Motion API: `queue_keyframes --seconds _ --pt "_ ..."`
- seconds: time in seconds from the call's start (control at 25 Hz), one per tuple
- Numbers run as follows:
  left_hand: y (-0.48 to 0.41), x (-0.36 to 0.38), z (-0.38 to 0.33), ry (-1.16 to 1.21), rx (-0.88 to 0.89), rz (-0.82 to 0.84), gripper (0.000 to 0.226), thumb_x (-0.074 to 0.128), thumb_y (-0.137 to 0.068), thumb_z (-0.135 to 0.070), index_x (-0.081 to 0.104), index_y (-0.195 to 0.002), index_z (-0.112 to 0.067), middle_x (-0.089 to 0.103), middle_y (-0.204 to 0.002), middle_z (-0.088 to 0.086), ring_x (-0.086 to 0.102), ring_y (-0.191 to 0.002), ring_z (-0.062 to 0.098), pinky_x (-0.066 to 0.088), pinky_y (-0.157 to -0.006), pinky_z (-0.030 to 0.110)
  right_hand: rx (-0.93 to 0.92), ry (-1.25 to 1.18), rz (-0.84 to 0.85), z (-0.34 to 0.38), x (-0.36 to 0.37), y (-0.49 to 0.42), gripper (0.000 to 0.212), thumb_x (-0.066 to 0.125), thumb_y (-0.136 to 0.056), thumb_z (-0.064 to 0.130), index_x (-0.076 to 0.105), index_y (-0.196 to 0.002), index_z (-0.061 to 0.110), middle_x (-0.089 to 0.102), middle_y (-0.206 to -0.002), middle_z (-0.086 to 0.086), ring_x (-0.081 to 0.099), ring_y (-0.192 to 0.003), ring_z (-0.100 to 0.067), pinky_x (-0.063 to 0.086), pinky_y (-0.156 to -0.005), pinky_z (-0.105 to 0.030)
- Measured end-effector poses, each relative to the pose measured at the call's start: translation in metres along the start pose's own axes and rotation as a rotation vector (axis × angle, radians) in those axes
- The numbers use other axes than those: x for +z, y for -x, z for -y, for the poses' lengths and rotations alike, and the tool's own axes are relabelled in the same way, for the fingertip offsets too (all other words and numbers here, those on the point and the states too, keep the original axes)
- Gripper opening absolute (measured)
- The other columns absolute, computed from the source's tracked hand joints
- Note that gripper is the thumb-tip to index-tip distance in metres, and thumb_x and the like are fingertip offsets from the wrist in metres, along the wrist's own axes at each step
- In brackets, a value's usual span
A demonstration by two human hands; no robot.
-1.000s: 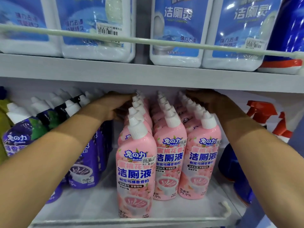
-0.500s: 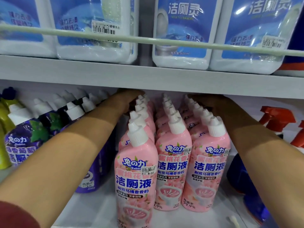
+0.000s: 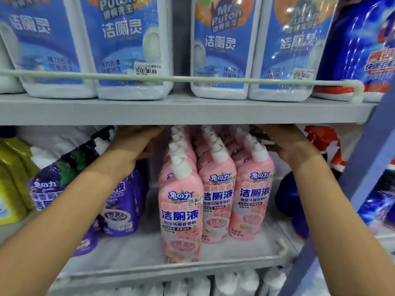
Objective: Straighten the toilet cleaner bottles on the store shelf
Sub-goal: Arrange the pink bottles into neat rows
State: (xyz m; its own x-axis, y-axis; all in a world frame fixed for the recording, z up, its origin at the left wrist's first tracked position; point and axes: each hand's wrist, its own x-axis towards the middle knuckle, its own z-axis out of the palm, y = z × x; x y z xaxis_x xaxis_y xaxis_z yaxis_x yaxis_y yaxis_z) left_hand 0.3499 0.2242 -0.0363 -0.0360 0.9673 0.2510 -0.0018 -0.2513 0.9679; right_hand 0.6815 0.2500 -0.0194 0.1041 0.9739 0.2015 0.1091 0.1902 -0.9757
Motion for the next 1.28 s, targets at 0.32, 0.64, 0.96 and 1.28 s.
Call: queue_keyframes --seconds 0.32,0.64,0.96,1.28 --pt "0.110 -0.001 0.011 -0.165 0.020 0.126 0.035 0.084 -0.078 -0.027 0.074 -0.110 -0.020 0.076 -0.105 0.006 0.074 -0.092 0.027 0.061 -0.083 0.053 -0.069 0.229 -0.138 -0.017 0.009 0.109 0.034 0.077 -0.089 0.028 0.069 -0.119 0.013 0.076 -0.106 -0.001 0.073 -0.096 -0.018 0.060 -0.079 -0.033" --pt "0.115 0.004 0.035 -0.216 0.080 0.099 0.037 0.085 -0.079 -0.020 0.073 -0.113 -0.024 0.072 -0.099 0.010 0.070 -0.085 0.023 0.054 -0.067 0.030 -0.114 0.246 -0.114 -0.010 0.013 0.119 0.020 0.074 -0.092 0.019 0.063 -0.109 0.017 0.071 -0.103 -0.001 0.067 -0.091 -0.015 0.059 -0.087 -0.038" --pt "0.149 0.006 0.023 -0.225 -0.008 -0.001 0.057 0.084 -0.079 -0.016 0.063 -0.132 -0.018 0.071 -0.116 0.006 0.073 -0.100 0.021 0.062 -0.078 0.033 -0.116 0.267 -0.035 -0.032 -0.020 0.144 0.060 0.076 -0.088 0.037 0.057 -0.141 0.016 0.069 -0.128 -0.001 0.066 -0.117 -0.017 0.057 -0.097 -0.051" --pt "0.275 -0.060 0.063 -0.130 -0.116 -0.070 0.068 0.082 -0.070 -0.020 0.061 -0.133 -0.029 0.069 -0.128 0.000 0.067 -0.116 0.015 0.054 -0.097 0.039 0.046 0.085 0.275 -0.076 0.020 0.252 0.046 0.071 -0.092 0.027 0.061 -0.137 0.027 0.070 -0.126 0.008 0.069 -0.113 -0.010 0.063 -0.086 -0.040"
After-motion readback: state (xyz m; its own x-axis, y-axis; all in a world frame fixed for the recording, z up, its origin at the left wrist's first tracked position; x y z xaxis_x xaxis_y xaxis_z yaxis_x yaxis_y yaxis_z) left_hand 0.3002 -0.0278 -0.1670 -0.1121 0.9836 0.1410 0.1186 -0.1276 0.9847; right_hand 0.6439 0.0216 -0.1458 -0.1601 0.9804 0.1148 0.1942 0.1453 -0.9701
